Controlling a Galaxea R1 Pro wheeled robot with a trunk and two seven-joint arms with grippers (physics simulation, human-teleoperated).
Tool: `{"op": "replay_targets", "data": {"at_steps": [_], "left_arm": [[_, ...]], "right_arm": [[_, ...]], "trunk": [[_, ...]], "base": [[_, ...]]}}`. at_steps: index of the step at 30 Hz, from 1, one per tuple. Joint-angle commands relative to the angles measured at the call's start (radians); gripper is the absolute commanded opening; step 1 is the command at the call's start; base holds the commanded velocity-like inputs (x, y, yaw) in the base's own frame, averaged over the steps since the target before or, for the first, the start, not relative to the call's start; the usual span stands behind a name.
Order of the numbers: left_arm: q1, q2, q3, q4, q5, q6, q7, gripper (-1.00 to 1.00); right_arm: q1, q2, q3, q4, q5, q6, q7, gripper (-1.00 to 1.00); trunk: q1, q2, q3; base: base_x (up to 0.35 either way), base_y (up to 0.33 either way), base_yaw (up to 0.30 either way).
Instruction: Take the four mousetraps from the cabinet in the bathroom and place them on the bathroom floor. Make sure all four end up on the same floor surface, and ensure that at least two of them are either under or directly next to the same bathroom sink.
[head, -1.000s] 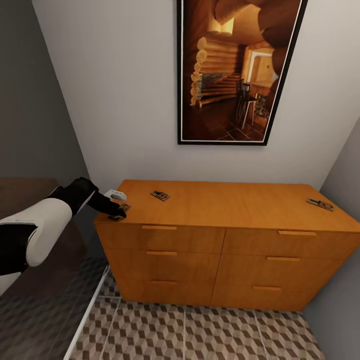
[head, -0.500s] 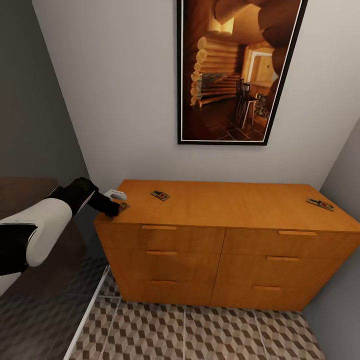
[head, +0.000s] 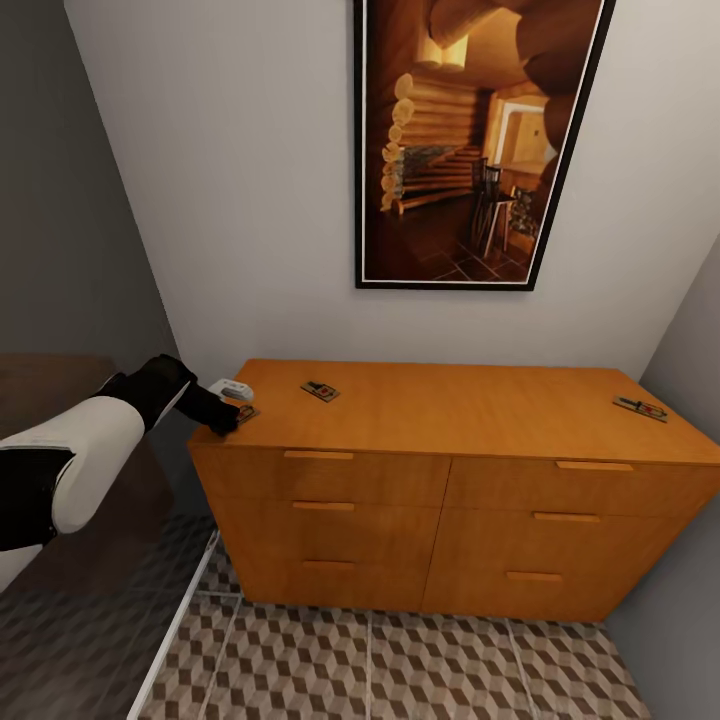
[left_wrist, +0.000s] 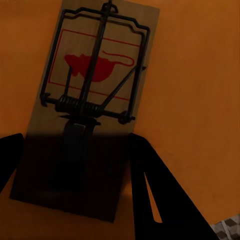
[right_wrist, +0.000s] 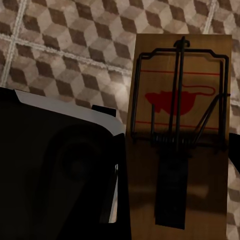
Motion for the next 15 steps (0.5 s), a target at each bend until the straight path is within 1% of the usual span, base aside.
{"op": "replay_targets", "data": {"at_steps": [1, 6, 15], "left_arm": [[0.001, 0.001, -0.007, 0.043, -0.001, 0.004, -0.009, -1.00], [0.001, 0.001, -0.007, 0.043, -0.001, 0.004, -0.009, -1.00], [0.006, 0.001, -0.007, 0.043, -0.001, 0.004, -0.007, -1.00]], "right_arm": [[0.000, 0.000, -0.007, 0.001, 0.010, -0.003, -0.004, -1.00], [0.000, 0.000, -0.007, 0.001, 0.010, -0.003, -0.004, -1.00], [-0.001, -0.001, -0.008, 0.001, 0.010, -0.003, -0.004, -1.00]], "trunk": [[0.000, 0.000, -0.001], [0.000, 0.000, 0.000], [0.000, 0.000, 0.013]], "base": [[0.000, 0.000, 0.000], [0.000, 0.000, 0.000], [0.000, 0.000, 0.000]]}}
